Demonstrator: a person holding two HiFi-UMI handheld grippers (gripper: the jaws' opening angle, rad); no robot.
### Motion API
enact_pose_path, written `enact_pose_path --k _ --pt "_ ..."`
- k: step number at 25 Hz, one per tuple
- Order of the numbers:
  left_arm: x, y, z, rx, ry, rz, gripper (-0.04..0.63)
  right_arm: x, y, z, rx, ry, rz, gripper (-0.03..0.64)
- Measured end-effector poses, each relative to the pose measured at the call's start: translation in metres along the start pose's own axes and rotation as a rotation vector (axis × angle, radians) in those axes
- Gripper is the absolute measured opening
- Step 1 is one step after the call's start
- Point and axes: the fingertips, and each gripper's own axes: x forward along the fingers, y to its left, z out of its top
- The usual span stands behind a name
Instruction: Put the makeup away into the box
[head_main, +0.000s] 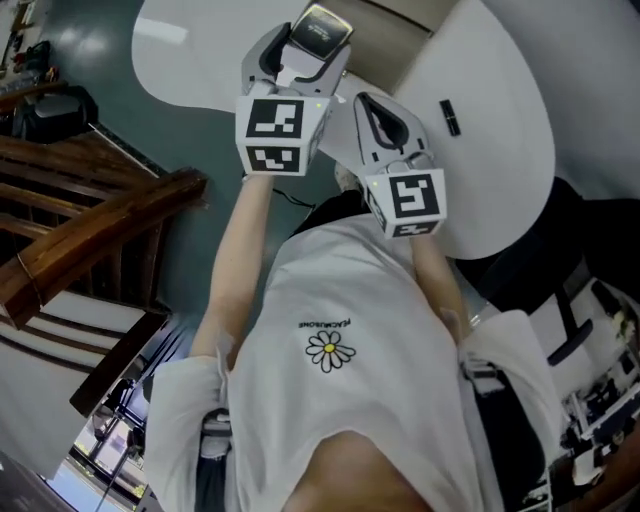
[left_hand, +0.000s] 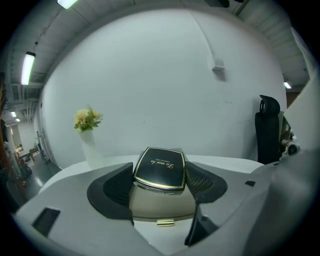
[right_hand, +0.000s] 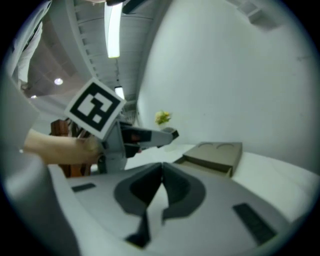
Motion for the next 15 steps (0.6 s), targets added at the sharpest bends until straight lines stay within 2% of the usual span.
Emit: enact_pose_path --k 3,7,15 --pt "0.035 -0.016 -0.014 -0.014 0.077 -0.044 0.342 -0.007 -0.024 -0.002 0.045 -0.005 -0.053 0.031" --pt "0.067 -0.044 -0.043 0.003 0.175 -0.103 0.342 -0.02 -0.057 -0.012 0.102 -0.004 -0.123 0.029" --pt "0.108 -0.064 -0.101 0.008 0.359 -0.137 0.342 -0.037 -0.088 -0.034 0.192 0.01 -0.171 0.031"
